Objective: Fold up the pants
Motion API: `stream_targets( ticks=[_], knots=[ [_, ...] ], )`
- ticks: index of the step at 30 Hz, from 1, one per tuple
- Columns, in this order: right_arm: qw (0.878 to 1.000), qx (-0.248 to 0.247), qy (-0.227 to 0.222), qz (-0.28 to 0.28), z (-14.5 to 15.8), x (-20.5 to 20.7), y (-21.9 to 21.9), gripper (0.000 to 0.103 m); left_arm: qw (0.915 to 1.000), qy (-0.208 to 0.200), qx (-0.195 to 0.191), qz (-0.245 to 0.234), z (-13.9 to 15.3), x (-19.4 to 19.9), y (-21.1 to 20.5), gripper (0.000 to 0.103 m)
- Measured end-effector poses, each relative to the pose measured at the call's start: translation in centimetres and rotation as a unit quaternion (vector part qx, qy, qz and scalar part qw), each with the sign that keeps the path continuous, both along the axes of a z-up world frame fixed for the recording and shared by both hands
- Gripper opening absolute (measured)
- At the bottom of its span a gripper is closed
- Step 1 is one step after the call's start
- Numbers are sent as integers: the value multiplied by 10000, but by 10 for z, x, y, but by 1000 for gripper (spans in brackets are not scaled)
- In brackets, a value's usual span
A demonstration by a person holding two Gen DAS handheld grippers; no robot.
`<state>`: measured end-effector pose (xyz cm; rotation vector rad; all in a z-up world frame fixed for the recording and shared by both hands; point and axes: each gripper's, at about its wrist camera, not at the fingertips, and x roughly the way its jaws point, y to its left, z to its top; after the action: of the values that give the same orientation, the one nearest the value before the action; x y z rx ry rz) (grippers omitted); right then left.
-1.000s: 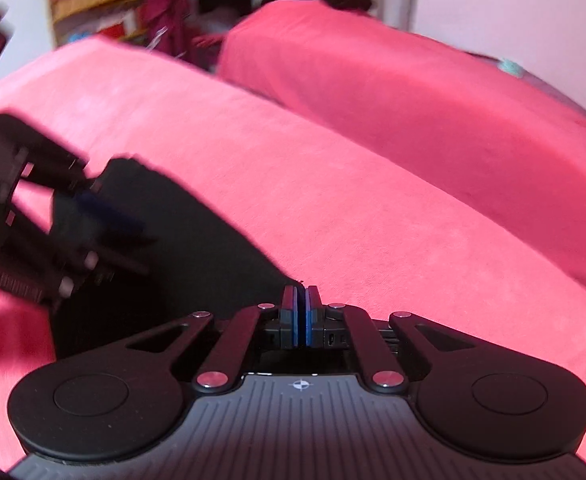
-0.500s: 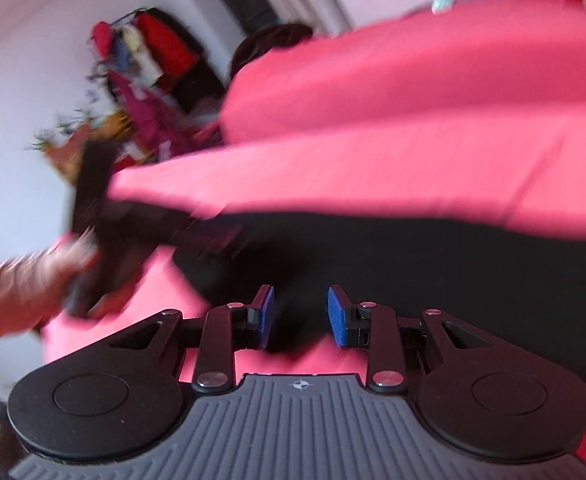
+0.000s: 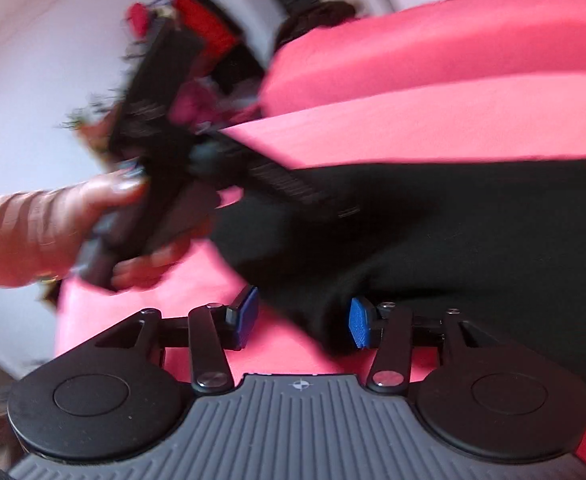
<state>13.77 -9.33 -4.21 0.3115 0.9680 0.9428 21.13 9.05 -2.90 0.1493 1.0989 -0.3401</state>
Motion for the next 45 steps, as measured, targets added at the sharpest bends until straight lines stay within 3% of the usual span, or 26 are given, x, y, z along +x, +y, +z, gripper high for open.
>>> stream_targets(
  ticks=[3, 5, 6, 8, 11, 16, 18, 21, 25, 30, 37, 45],
  knots=[
    [9983, -437, -391, 59, 5, 0, -1, 59, 10000, -42, -24, -53, -1, 1, -2, 103],
    [9977, -345, -199, -557, 4, 12, -16, 58, 10000, -30, -53, -13, -1, 2, -1, 103],
    [9975, -347, -138, -608, 3, 14, -17, 56, 10000, -30, -57, -4, -2, 3, -1, 103],
    [9978, -632, -115, -187, 4, 10, -9, 57, 10000, -52, -40, -12, -2, 2, 0, 103],
    [9912, -1121, -706, 46, 23, -10, -8, 56, 9999, -102, -14, -7, -2, -1, 0, 103],
    [9810, -1205, -1050, -1099, 43, -6, -52, 63, 9999, -114, 46, 68, -2, -1, -3, 103],
    [9691, -1463, -1150, -1620, 42, 0, -73, 70, 9998, -126, 113, 95, -3, -1, -5, 103],
    [9489, -1866, -1031, -2325, 31, 10, -103, 72, 9995, -123, 197, 193, -5, 0, -5, 103],
    [9404, -1752, -825, -2795, 21, 1, -141, 70, 9992, -76, 203, 321, -6, 1, -4, 103],
    [9230, -1743, -710, -3356, 27, -19, -190, 79, 9988, -3, 283, 400, -4, 4, -7, 103],
    [9150, -1625, -832, -3598, 32, -30, -194, 80, 9970, 90, 453, 621, 5, 5, -16, 103],
    [8932, -1369, -624, -4237, 36, -43, -204, 82, 9990, -173, -13, 421, 29, -21, -47, 103]
  ],
)
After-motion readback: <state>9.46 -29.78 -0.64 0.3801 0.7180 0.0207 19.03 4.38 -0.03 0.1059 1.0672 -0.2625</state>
